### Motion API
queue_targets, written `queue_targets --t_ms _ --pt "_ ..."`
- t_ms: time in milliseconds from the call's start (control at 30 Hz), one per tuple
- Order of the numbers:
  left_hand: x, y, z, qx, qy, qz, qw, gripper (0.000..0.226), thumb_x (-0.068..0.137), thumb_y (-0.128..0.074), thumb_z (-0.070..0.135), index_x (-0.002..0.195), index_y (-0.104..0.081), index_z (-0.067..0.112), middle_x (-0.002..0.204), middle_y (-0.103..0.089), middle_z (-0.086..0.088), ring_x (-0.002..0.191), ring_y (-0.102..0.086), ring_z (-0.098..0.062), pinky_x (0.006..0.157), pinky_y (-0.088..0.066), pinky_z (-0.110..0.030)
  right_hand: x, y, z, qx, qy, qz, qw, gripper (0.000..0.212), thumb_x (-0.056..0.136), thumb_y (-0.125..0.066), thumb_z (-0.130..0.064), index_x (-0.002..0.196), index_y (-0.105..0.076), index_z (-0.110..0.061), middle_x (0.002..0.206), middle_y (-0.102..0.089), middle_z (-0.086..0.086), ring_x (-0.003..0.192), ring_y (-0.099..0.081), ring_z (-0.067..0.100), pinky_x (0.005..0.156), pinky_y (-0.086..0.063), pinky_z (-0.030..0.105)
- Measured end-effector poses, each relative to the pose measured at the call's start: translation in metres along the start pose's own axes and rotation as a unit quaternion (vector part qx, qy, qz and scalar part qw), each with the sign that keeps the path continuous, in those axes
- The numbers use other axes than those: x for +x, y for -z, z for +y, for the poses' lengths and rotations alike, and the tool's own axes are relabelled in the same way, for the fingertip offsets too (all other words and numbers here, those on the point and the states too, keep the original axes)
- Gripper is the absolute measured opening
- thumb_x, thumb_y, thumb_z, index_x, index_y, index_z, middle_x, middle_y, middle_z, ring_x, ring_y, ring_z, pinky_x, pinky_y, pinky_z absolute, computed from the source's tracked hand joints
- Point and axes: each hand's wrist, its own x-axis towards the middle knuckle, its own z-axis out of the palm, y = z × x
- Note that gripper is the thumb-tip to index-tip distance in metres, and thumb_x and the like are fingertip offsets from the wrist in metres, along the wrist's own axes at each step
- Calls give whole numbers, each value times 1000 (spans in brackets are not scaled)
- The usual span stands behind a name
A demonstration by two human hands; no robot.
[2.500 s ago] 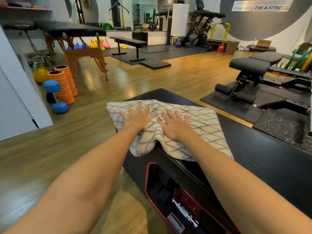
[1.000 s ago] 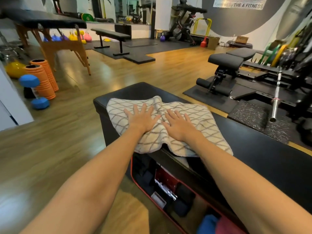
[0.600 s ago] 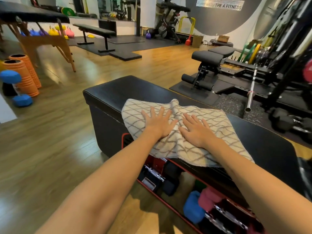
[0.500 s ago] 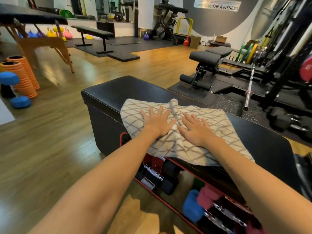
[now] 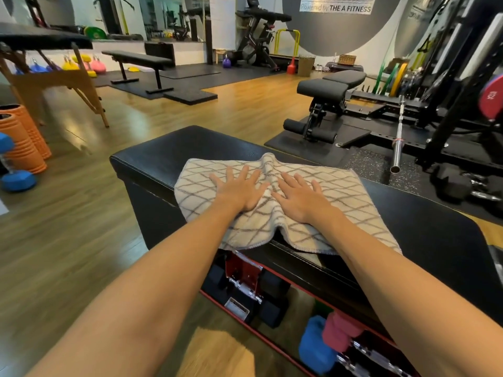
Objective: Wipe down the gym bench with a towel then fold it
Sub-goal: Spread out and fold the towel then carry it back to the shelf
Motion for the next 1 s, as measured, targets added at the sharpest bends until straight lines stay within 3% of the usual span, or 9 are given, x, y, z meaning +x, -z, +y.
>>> queue_targets --t_ms 600,1000 --pt "125 11 -29 0 34 5 999 68 92 0 69 153 1 37 162 8 7 147 11 -36 103 6 -76 137 5 2 -20 -9 3 1000 64 103 -11 -56 159 -3 -26 167 5 -7 153 4 24 120 -1 57" --pt "212 18 -50 25 14 19 999 74 90 -15 75 153 -5 37 163 2 7 147 4 -37 101 2 -79 213 12 4 7 -24 6 1000 64 104 -14 -53 160 -4 -24 167 -1 -3 153 1 28 121 -4 56"
